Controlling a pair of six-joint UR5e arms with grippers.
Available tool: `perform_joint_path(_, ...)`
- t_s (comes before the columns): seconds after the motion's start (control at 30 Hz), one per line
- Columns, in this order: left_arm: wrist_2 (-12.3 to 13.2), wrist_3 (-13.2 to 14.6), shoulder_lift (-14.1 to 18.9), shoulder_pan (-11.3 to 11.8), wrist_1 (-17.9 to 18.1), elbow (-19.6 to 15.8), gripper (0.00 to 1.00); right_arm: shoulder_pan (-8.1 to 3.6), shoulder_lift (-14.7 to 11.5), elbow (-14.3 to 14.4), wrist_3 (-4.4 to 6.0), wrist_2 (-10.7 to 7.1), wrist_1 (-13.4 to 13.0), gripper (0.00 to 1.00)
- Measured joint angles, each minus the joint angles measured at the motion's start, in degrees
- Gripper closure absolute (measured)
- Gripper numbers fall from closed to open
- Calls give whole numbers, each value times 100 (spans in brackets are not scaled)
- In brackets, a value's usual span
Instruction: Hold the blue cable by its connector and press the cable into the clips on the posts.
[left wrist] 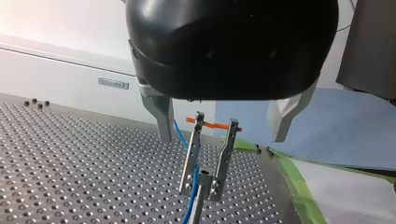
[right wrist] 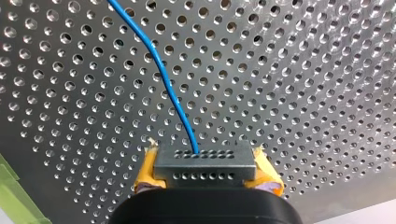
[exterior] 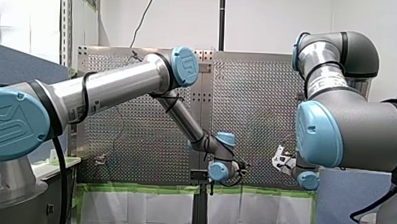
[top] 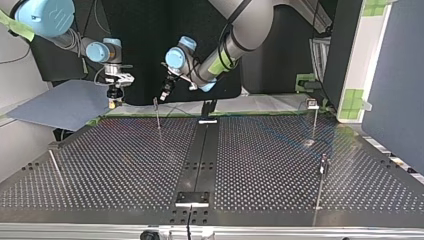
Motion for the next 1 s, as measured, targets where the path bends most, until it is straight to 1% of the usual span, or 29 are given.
perform_joint_path(0.1, -24, -2, -2, -3, 2, 11, 2, 1, 4, -1, 9, 0, 8, 100)
perform_joint_path(0.37, -47, 0, -1, -29, -20, 9, 2, 3, 4, -8, 86, 0, 32, 100)
perform_joint_path(0.8, -54, -8, -1, -45, -82, 13, 2, 5, 11, -10, 95, 1, 37, 100)
perform_joint_path(1.0, -56, 11, 6, -49, -219, 14, 2, 5, 15, -9, 98, 1, 37, 100)
